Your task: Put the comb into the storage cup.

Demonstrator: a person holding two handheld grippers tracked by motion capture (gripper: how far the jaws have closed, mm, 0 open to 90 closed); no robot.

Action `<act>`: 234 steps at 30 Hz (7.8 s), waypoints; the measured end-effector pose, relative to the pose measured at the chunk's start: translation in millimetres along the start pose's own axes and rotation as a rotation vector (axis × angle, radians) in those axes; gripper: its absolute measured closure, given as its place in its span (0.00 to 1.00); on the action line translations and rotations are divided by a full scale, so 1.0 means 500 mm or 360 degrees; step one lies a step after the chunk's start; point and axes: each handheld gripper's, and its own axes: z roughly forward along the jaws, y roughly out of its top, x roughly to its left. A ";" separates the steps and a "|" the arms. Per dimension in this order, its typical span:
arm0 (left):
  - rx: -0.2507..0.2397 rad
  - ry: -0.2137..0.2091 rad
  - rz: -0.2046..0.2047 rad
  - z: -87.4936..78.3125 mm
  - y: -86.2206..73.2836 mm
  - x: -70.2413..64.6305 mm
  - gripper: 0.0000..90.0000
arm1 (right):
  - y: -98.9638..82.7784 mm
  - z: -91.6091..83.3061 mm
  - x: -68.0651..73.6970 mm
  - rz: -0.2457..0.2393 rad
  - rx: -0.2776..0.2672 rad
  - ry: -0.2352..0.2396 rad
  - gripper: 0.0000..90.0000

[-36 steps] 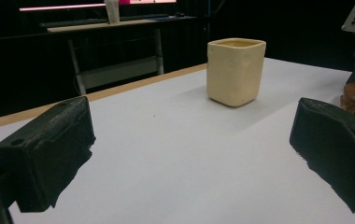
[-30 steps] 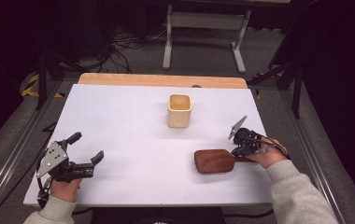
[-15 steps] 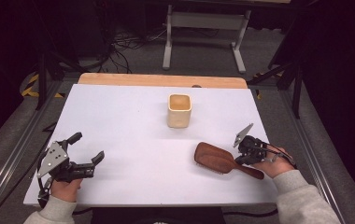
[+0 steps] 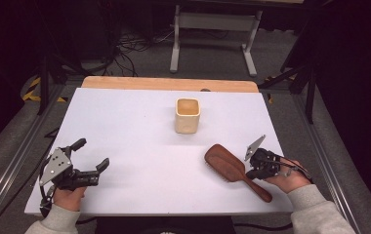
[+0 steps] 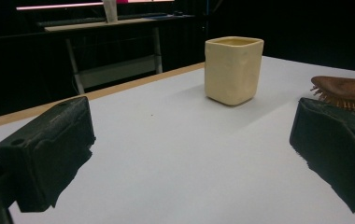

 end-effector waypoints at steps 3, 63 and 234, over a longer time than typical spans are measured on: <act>0.0001 0.0001 -0.0002 -0.001 0.000 0.000 0.01 | -0.001 0.001 0.002 -0.0001 -0.0005 0.0000 1.00; -0.0015 0.0009 0.0004 -0.002 0.000 -0.001 0.01 | 0.004 0.026 0.053 0.0378 -0.0122 -0.0208 0.76; 0.0261 -0.0670 -0.0138 0.289 0.142 -0.201 0.15 | 0.185 0.068 0.176 -0.0108 -0.1509 -0.0536 0.80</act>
